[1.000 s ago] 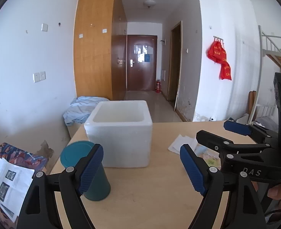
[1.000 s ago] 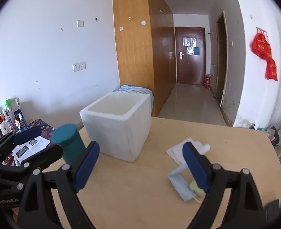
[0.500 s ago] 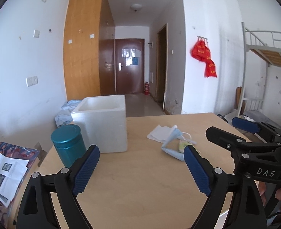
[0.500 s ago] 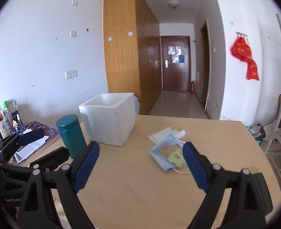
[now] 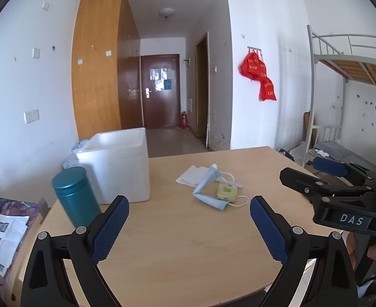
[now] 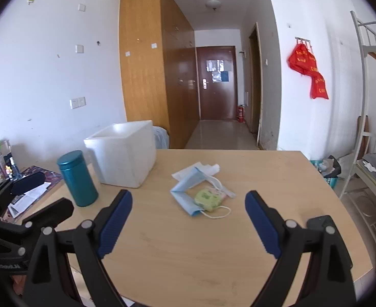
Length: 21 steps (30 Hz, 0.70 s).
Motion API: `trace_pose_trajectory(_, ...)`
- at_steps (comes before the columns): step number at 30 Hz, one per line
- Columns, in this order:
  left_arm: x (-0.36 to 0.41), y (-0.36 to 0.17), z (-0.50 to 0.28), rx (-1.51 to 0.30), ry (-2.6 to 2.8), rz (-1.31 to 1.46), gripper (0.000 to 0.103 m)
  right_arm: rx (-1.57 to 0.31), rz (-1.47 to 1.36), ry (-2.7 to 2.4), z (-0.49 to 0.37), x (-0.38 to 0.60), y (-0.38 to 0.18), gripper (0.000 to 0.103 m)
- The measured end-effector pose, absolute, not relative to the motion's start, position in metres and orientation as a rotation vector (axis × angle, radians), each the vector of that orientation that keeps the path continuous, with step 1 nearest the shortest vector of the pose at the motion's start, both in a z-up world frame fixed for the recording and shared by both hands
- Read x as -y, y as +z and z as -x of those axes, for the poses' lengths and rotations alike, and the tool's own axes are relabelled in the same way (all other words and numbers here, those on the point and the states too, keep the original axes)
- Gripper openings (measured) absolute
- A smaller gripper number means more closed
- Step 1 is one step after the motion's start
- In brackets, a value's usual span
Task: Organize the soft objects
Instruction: 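Move the left tool to the blue mask while the right tool approaches the floral tissue pack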
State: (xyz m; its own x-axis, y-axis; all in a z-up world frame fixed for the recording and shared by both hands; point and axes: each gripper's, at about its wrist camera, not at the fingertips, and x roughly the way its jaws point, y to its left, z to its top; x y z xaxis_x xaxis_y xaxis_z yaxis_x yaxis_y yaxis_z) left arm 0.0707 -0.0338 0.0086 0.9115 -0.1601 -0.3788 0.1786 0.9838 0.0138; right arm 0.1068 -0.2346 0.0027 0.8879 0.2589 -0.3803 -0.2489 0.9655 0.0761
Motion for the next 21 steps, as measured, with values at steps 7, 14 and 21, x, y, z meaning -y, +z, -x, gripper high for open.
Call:
trace_pose_trajectory(7, 0.052, -0.005, -0.097, -0.415, -0.211, -0.066, 0.096, -0.442, -0.018, 0.221, -0.128, 0.251, -0.012, 0.092)
trace_pose_trajectory(14, 0.059, -0.022, -0.134, -0.460, -0.212, -0.072, 0.096, -0.513, -0.015, 0.200, -0.156, 0.262, -0.034, 0.092)
trace_pose_trajectory(21, 0.061, -0.033, -0.178, -0.509, -0.212, -0.055, 0.096, -0.574, 0.008, 0.214, -0.187, 0.264, -0.050, 0.092)
